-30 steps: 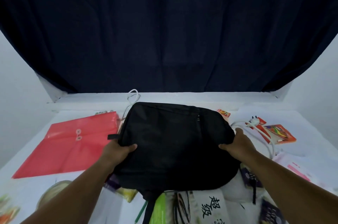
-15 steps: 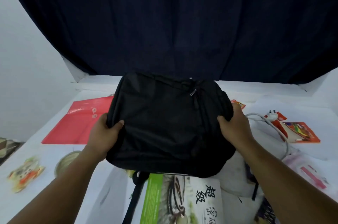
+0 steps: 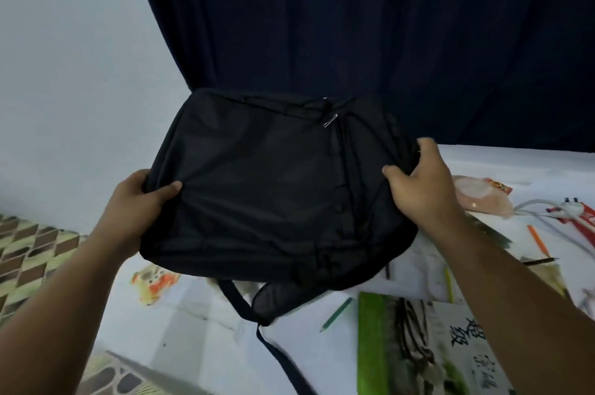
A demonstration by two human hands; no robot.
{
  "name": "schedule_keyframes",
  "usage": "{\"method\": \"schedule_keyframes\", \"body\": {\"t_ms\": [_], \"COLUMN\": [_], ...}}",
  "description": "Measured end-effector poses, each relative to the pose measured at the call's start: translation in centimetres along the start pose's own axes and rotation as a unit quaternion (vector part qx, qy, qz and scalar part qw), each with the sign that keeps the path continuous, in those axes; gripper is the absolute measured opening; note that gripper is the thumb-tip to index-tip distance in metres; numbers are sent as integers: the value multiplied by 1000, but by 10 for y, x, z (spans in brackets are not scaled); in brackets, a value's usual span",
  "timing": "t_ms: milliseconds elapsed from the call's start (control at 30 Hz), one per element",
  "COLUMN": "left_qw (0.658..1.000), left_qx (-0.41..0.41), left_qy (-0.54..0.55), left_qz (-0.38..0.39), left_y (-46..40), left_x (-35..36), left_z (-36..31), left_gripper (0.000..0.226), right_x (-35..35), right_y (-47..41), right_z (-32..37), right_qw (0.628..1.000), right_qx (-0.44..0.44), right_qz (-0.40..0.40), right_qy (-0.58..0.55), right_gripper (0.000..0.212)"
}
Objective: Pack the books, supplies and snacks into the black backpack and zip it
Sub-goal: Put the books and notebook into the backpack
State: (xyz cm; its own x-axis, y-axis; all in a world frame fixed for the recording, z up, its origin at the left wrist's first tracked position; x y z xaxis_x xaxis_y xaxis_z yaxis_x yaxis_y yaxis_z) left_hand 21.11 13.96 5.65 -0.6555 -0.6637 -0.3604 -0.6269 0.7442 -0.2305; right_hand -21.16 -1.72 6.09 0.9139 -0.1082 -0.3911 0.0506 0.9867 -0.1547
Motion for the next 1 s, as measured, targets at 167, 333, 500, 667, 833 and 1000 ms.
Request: {"method": "schedule_keyframes", "body": {"t_ms": [167, 333, 500, 667, 833, 1000], "left_qw": [998, 983, 928, 891, 906, 879], "left_qx": [-28, -29, 62, 269, 307, 302], "left_qy": [-33, -131, -317, -334, -132, -161], "left_qz": [48, 127, 185, 149, 259, 332], "left_y": [-10, -7, -6, 19, 99, 156], "left_x": [-26, -5, 29, 87, 175, 243], "left_z": [58, 124, 131, 64, 23, 25], "left_gripper": [27, 30, 57, 62, 43, 63], "right_x": [54, 79, 75, 56, 20, -22], "right_y": [42, 87, 117, 134, 144, 154], "right_z": [-21, -74, -122, -127, -136, -168], "right_qw": [998, 990, 977, 984, 984, 974], "right_qx": [61, 134, 189, 157, 159, 183], "right_qz": [9, -2, 23, 26, -17, -26], "right_qy": [10, 45, 93, 83, 85, 134], "right_gripper": [29, 33, 46, 50, 45, 39]}}
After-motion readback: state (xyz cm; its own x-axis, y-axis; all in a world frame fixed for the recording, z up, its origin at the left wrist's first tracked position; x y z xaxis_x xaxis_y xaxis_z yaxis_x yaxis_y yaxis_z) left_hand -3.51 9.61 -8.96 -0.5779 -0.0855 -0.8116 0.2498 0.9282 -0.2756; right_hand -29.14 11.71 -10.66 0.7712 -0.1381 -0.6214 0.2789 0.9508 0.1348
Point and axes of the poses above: each hand's wrist, its own y-axis away from the middle knuckle, its own x-axis out of the palm, z = x × y, the point moved 8 cm from there along -y, towards the middle knuckle, and after that the axes turned 8 degrees about x, right-handed, at the moved point
